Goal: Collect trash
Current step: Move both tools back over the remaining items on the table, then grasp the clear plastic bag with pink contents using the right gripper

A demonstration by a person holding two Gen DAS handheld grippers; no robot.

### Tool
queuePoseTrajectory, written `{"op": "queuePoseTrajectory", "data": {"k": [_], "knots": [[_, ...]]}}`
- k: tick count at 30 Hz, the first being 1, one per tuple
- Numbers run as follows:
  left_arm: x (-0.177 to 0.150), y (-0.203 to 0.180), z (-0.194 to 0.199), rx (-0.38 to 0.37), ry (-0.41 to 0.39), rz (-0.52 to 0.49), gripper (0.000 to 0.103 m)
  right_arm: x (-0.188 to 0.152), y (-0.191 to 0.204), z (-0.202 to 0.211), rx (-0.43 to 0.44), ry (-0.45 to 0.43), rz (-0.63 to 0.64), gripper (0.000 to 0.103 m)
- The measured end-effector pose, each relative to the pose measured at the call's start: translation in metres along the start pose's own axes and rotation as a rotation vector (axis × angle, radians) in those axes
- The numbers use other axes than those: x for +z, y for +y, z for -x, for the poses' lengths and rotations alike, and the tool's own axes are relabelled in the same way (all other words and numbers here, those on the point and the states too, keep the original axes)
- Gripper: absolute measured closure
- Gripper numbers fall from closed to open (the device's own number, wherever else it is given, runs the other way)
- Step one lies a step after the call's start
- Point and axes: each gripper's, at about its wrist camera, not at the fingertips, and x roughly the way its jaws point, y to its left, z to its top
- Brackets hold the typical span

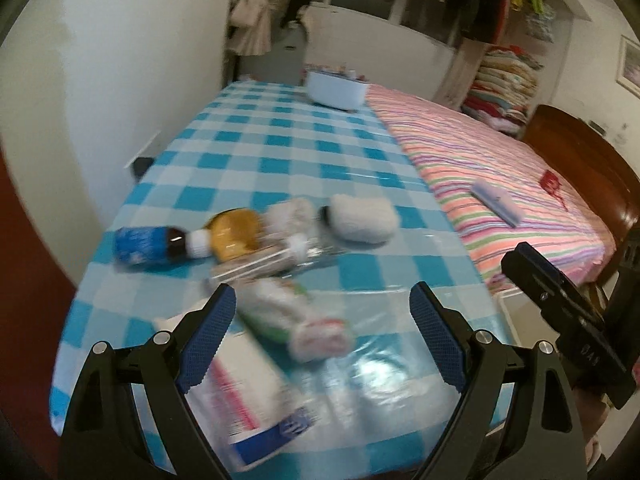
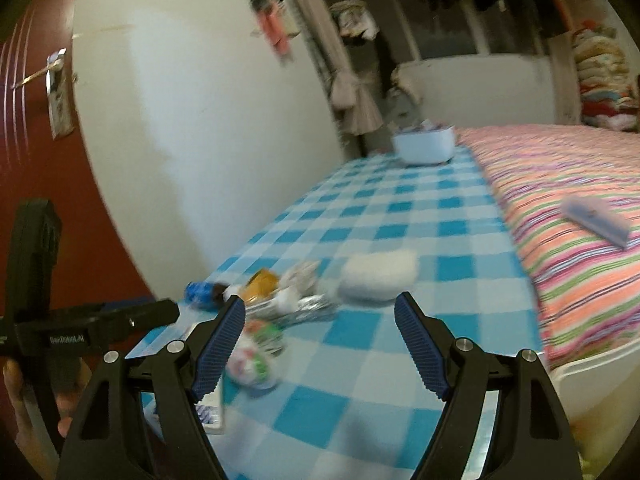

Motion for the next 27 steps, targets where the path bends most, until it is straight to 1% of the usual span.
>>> {"op": "queuePoseTrajectory", "data": {"k": [5, 10, 19, 25, 26, 27], "knots": [[-0.009, 0.036, 0.016, 0.044, 0.003, 0.051, 0.016, -0.009, 0.029, -0.027, 0.044, 0.079, 0.059, 0.028], [-0.018, 0.062, 0.026, 0.058, 0.016, 0.092, 0.016, -0.015, 0.045, -0.053, 0.049, 0.165, 0.085, 0.028], [-0.036, 0.075, 0.018, 0.063, 0.090, 0.089, 0.016, -0.022, 0.061, -0.087, 0.016, 0.262, 0.113, 0.028], [-0.046, 0.082, 0.005, 0.045, 0.157, 0.088, 0.016, -0.026, 0.063, -0.108, 0.001, 0.326, 0.116, 0.028], [-0.047, 0.083, 0.002, 0.047, 0.167, 0.082, 0.016, -0.027, 0.065, -0.111, -0.003, 0.335, 0.124, 0.031], [-0.048, 0.083, 0.000, 0.046, 0.174, 0.078, 0.016, -0.029, 0.066, -0.114, -0.002, 0.348, 0.131, 0.037]]}}
